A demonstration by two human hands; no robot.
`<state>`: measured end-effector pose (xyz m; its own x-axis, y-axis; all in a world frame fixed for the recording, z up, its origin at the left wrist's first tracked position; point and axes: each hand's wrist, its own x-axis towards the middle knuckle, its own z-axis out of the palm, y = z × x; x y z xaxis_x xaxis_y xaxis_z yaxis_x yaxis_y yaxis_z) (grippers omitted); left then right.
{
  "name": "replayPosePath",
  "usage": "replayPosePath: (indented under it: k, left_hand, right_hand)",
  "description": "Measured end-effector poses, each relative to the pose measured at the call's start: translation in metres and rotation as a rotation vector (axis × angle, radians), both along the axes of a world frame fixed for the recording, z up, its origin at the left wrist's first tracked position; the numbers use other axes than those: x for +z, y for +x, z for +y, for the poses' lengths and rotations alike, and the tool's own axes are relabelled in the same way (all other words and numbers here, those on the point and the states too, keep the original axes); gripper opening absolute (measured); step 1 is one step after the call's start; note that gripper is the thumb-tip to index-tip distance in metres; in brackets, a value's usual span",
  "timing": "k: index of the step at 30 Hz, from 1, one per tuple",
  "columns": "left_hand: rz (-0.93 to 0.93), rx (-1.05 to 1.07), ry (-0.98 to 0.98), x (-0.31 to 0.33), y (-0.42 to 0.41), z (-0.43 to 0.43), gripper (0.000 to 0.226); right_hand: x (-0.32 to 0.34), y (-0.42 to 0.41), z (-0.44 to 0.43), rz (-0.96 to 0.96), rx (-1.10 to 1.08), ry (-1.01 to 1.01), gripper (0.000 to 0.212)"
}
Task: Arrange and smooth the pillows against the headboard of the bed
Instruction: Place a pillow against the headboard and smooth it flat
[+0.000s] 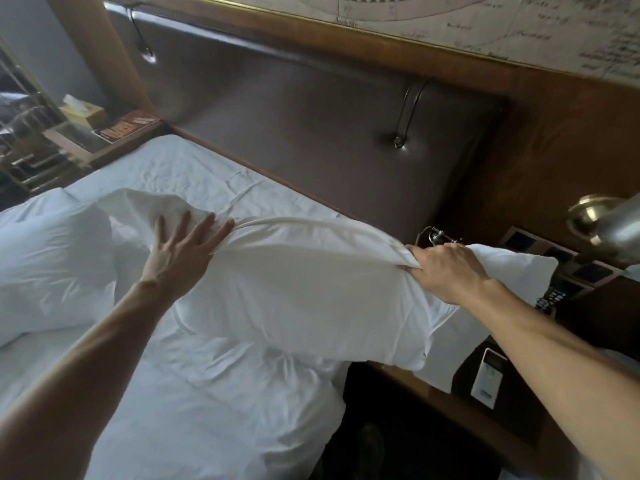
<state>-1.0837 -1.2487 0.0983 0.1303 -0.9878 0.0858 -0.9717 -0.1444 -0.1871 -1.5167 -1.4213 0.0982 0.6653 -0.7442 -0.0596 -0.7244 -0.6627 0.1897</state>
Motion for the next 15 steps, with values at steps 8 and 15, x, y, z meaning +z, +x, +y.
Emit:
replayPosePath:
  k: [8,15]
  left_hand:
    - [-0.022,0.127,0.041,-0.003,-0.047,-0.053,0.067]
    - [-0.013,0.172,0.062,-0.005,-0.043,-0.097,0.069]
  right_hand:
    - [-0.007,-0.034,-0.05,-0.074,-0.001,0.012,0.071]
    - [-0.009,-0.032,-0.078,-0.102,-0.035,0.044,0.07]
